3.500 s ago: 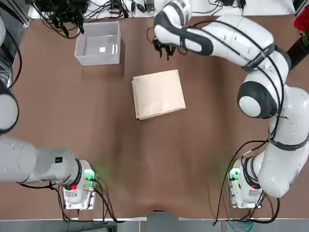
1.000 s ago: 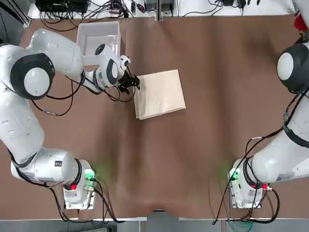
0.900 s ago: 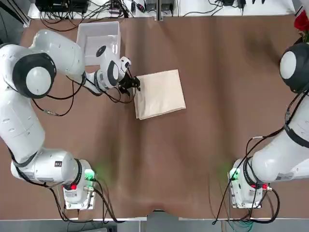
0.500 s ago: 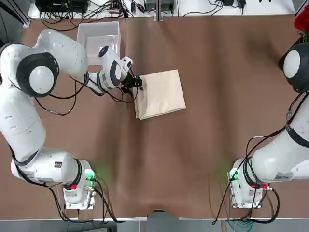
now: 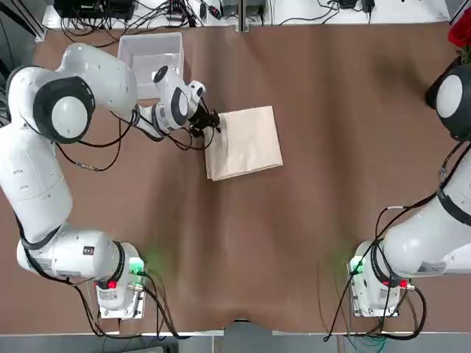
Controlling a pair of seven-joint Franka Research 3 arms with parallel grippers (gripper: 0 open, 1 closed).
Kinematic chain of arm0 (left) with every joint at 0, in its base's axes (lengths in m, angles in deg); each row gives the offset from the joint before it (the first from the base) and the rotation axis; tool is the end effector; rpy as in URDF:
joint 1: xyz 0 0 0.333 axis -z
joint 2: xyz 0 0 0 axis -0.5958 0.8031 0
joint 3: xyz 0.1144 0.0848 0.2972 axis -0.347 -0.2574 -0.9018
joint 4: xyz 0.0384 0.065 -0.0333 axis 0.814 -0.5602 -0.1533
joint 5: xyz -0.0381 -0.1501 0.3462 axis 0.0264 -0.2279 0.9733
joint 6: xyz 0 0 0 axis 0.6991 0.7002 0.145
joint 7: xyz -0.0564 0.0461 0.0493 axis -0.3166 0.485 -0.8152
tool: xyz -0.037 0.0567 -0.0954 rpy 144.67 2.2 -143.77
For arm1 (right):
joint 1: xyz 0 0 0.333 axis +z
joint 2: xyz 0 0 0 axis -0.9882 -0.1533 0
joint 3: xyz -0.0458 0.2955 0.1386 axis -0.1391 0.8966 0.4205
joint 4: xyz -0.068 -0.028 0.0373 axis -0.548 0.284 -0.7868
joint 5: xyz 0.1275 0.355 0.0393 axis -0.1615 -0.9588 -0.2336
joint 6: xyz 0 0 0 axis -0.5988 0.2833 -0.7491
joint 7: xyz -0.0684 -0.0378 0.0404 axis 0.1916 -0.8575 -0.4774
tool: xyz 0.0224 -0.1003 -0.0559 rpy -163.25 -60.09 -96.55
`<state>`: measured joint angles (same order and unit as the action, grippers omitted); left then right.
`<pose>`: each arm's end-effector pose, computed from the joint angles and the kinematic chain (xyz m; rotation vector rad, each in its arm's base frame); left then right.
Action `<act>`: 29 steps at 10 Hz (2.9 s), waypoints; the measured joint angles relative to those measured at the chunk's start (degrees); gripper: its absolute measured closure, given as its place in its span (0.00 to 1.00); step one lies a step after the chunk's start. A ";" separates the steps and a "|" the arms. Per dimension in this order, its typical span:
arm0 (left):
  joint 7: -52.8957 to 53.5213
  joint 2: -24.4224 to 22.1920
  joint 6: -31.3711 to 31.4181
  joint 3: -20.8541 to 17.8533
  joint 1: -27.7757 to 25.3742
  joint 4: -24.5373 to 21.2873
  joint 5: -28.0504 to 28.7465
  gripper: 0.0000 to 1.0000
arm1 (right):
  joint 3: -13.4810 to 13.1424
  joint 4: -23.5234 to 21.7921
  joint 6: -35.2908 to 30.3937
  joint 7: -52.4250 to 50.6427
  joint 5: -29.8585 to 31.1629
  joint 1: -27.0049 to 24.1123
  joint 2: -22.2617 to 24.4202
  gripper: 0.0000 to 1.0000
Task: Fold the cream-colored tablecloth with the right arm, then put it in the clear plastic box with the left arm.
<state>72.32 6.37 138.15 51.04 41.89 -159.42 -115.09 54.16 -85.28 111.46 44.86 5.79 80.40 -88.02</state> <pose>0.4730 -0.3081 0.1809 2.6565 0.2003 -0.1244 0.6514 -0.0661 0.5856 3.0650 -0.0595 -0.0473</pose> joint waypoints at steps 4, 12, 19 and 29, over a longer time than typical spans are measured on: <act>0.19 0.07 0.00 -0.13 -0.26 0.48 0.00 0.81 | 0.12 0.18 -3.28 -0.15 0.00 -0.36 3.38 0.00; 1.70 -10.75 -24.67 -0.92 -7.63 2.61 7.76 0.93 | 0.79 -0.03 -7.57 -0.15 -0.05 -0.35 7.53 0.00; -7.99 -20.34 -41.10 -2.17 -10.45 5.93 21.31 0.93 | 3.01 -4.41 -7.31 -0.16 -0.14 -2.45 12.68 0.00; -27.88 -11.31 -41.96 -1.89 -7.49 13.19 43.98 0.93 | 3.63 -18.62 -3.16 -0.13 -0.65 -2.82 23.66 0.00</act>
<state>44.44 -4.93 96.19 49.16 34.40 -146.23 -71.11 57.79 -103.90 108.30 44.73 5.14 77.58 -64.36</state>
